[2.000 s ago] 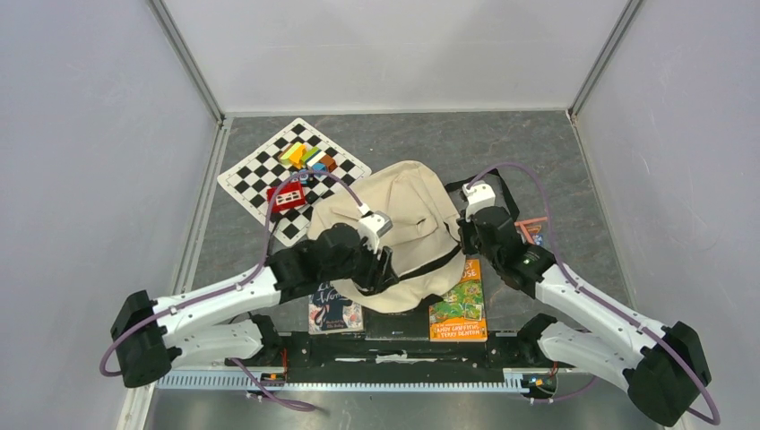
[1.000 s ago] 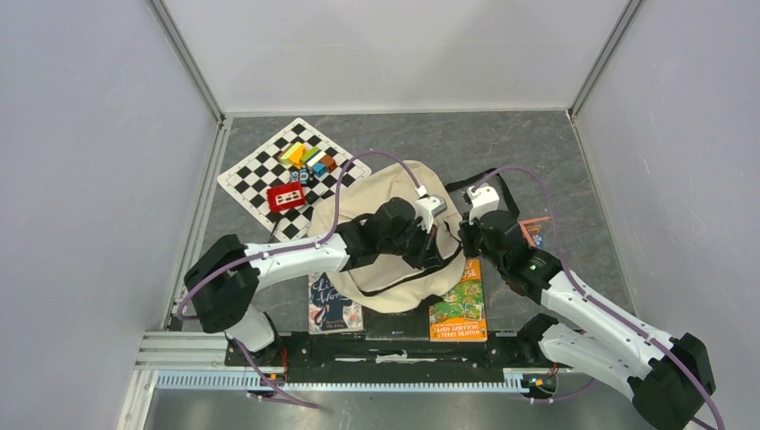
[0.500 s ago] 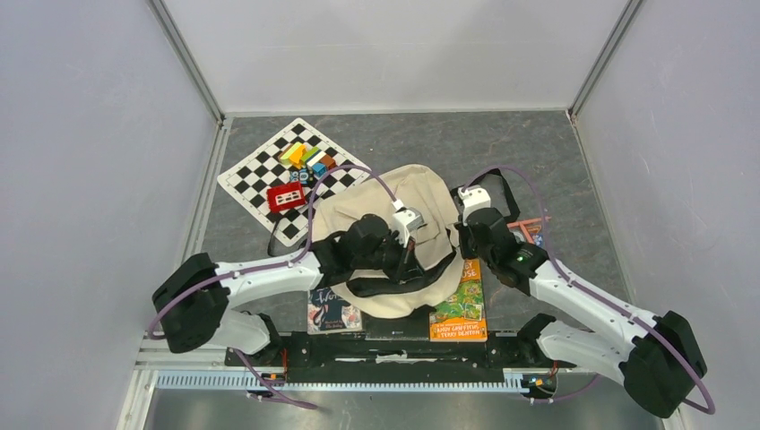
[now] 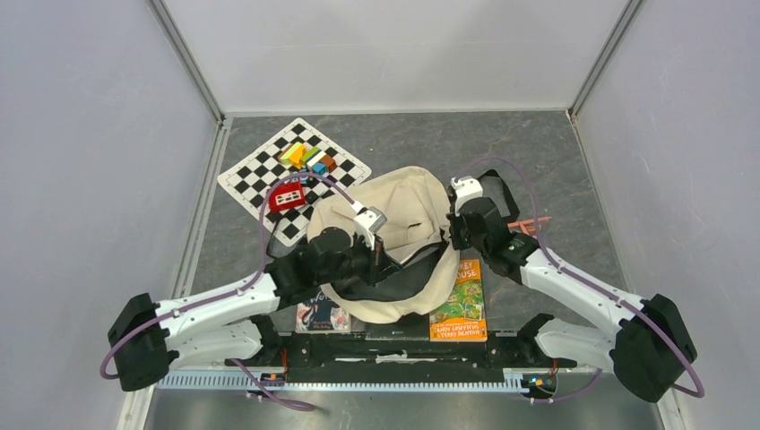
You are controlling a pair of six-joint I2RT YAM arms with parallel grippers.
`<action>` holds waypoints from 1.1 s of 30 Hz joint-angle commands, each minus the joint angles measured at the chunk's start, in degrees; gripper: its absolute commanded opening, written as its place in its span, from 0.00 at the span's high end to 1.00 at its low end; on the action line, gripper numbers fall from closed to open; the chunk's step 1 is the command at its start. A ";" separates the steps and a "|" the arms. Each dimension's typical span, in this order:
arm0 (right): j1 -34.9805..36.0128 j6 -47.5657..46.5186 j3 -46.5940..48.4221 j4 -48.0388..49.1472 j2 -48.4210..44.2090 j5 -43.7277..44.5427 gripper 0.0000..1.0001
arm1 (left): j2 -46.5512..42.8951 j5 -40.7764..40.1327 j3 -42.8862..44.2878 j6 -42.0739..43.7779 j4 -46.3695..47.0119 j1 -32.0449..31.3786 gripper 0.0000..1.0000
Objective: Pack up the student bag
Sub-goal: Unzip the student bag at the center of the board.
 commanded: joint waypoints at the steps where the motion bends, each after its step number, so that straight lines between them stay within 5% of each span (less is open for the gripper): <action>1: -2.99 -3.51 2.23 2.37 2.05 8.19 1.00 | -5.90 -0.90 -0.11 -2.71 -9.45 -0.40 0.98; 19: -4.97 -6.95 8.11 9.46 9.18 7.49 1.00 | -4.67 -12.26 23.82 9.09 -34.22 0.16 0.98; 27: -6.66 -8.05 11.76 13.60 14.27 7.87 1.00 | -1.06 -8.00 27.99 9.41 -34.54 2.45 0.98; 31: -7.16 -9.32 15.21 11.51 14.52 5.97 1.00 | 1.48 3.01 27.66 7.20 -29.73 10.27 0.98; 33: -7.12 -10.53 16.52 7.89 13.53 3.79 0.79 | 3.84 6.37 28.10 7.09 -28.88 14.89 0.98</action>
